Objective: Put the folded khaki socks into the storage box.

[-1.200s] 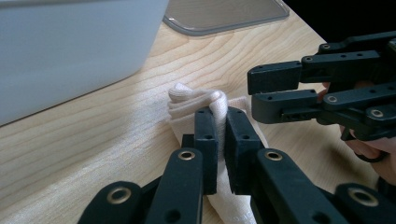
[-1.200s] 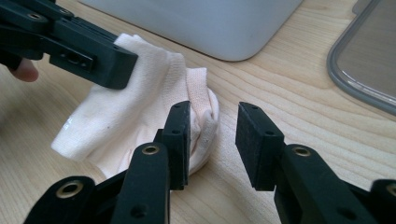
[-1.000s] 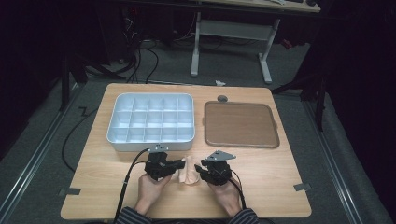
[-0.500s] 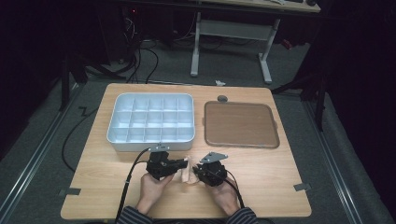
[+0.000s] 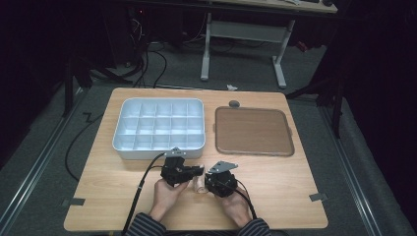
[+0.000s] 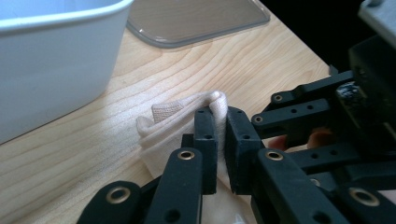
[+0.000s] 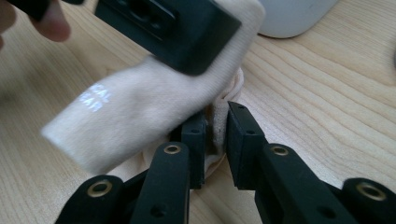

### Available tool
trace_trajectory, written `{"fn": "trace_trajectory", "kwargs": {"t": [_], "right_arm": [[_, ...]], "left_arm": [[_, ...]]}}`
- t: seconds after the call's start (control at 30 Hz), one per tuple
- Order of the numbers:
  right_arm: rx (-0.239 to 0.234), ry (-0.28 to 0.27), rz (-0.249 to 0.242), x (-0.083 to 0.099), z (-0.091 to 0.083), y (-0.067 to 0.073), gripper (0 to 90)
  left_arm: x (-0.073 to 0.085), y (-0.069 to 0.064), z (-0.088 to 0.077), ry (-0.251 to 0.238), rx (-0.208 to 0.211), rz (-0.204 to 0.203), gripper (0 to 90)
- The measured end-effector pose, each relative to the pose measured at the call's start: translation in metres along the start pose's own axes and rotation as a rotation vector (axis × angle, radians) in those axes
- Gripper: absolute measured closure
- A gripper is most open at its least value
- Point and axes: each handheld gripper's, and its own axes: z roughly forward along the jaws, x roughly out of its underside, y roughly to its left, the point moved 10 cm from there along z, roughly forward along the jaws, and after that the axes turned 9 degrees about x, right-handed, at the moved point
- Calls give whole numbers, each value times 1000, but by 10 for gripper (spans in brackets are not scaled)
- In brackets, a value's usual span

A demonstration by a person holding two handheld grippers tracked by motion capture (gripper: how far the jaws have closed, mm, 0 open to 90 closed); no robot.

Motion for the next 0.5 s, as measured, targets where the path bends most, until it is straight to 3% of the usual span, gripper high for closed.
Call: {"fn": "trace_trajectory", "kwargs": {"t": [0.3,0.5], "right_arm": [[-10,-8,20,1,-1,-1,726],[-10,-14,36,7,-10,-2,695]], "left_arm": [[5,7,4,30,-39,9,840],[10,10,7,65,-68,24,841]]}}
